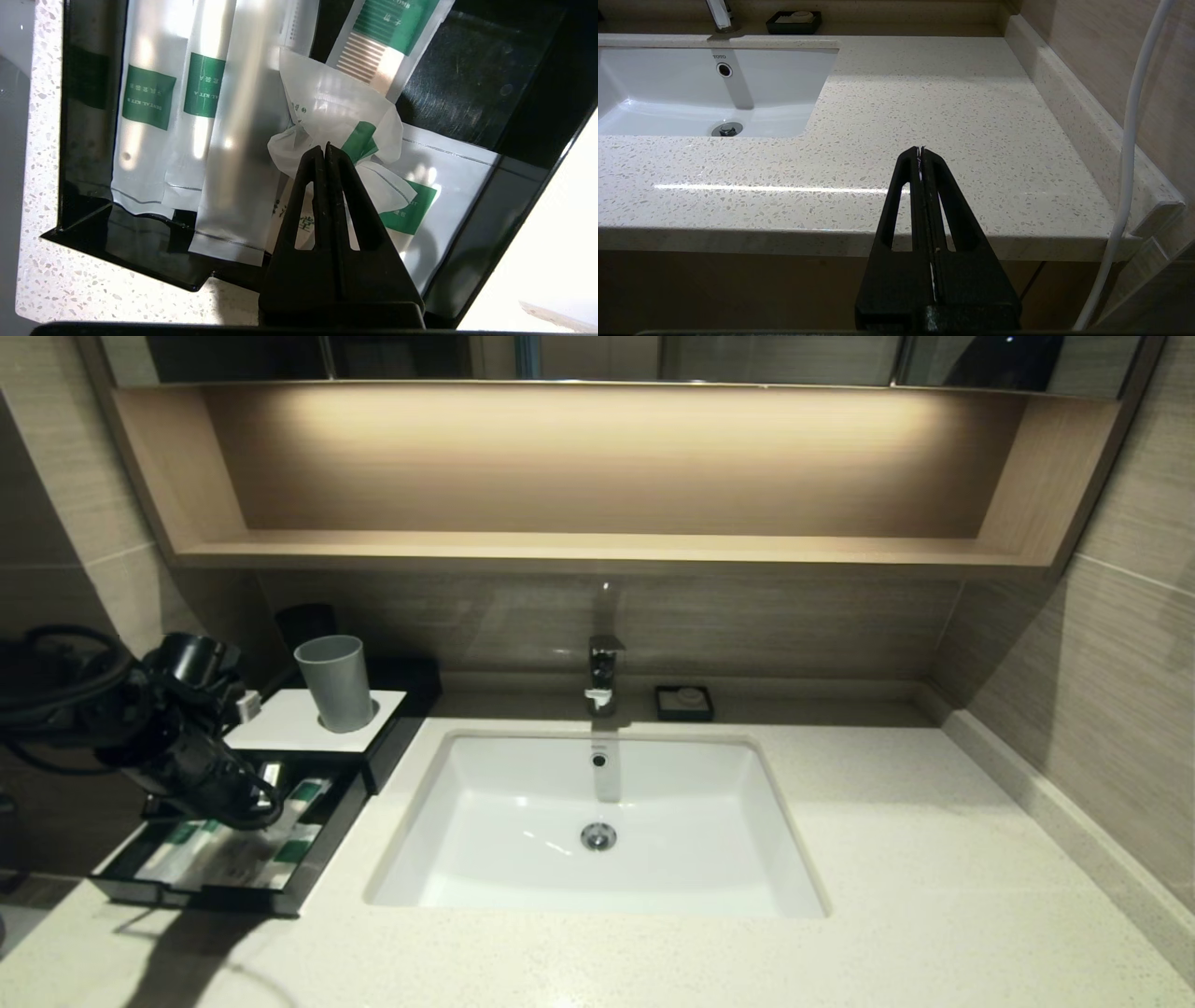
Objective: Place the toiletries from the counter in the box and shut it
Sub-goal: Place the bathroom toiletry into the drawer
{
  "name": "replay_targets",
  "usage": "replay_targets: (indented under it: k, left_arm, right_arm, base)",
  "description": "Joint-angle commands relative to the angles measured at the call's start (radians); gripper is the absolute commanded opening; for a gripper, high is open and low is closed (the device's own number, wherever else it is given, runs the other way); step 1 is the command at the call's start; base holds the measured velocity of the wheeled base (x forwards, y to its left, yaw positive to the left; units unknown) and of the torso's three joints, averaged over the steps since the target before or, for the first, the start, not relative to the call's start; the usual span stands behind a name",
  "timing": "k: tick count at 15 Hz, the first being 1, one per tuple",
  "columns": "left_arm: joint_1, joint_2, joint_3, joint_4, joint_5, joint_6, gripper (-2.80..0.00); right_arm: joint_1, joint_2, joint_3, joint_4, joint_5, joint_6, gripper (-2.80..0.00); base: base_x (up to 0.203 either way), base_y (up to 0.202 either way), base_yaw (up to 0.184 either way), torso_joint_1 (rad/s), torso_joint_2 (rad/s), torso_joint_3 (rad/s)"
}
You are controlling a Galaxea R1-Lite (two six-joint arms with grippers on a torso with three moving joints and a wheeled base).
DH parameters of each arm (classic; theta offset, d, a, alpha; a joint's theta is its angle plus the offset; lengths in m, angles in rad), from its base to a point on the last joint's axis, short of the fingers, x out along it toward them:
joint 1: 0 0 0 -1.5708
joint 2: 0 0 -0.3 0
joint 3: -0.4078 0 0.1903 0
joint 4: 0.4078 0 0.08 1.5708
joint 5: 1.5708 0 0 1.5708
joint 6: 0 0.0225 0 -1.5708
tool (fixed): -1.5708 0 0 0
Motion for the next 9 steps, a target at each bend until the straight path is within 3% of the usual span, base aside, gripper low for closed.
replay_targets:
  k: [1,9]
  left_arm:
    - [0.001,0.023,0.004,0.001,0.001,0.000,-2.80]
    - [-0.001,0.032,0.008,0.001,0.000,-0.002,-2.80]
  right_arm:
    - [0.000,-0.002,0.002,0.000,0.000,0.000,-2.80]
    - [0.000,-0.002,0.002,0.000,0.000,0.000,-2.80]
  base:
    - [0.000,0.000,0.000,0.000,0.00,0.000]
    - [0.000,0.000,0.000,0.000,0.00,0.000]
